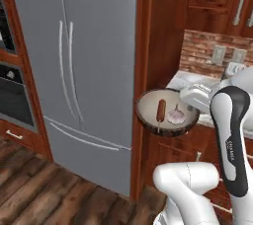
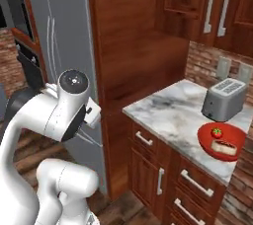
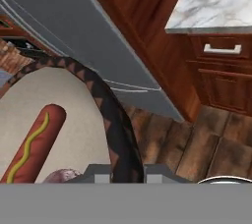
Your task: Place the bowl containing the hot dog and garlic in the microwave. Close the microwave door and press the start button to microwave the meal.
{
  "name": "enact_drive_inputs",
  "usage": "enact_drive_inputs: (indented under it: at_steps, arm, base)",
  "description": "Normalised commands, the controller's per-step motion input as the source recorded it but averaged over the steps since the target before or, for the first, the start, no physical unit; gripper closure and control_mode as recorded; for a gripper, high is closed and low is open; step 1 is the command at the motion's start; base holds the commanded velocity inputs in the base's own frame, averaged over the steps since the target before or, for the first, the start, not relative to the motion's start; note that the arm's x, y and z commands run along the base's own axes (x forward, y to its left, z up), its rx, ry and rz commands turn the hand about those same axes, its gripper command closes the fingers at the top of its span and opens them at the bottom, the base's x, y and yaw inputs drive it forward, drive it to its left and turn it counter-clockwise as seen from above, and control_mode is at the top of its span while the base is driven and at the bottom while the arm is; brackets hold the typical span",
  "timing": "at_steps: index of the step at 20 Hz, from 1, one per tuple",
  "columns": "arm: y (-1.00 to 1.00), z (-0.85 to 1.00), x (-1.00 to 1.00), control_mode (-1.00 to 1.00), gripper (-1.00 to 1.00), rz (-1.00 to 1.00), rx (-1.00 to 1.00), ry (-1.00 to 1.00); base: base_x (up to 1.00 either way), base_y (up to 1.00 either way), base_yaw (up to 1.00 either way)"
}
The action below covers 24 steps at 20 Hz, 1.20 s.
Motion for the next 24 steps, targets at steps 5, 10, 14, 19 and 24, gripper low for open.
enact_drive_inputs:
  at_steps: [5, 10, 14, 19, 24]
  arm:
    - [0.0, 0.0, 0.0, 1.0, 1.0, 0.0, 0.0, 0.0]
    - [0.0, 0.0, 0.0, 1.0, 1.0, 0.0, 0.0, 0.0]
    - [0.0, 0.0, 0.0, 1.0, 1.0, 0.0, 0.0, 0.0]
    - [0.0, 0.0, 0.0, 1.0, 1.0, 0.0, 0.0, 0.0]
    - [0.0, 0.0, 0.0, 1.0, 1.0, 0.0, 0.0, 0.0]
  base:
    - [0.44, 0.09, 0.82]
    - [0.96, 0.36, 0.51]
    - [1.0, 0.6, 0.3]
    - [1.0, 0.76, 0.1]
    - [0.8, 0.62, -0.24]
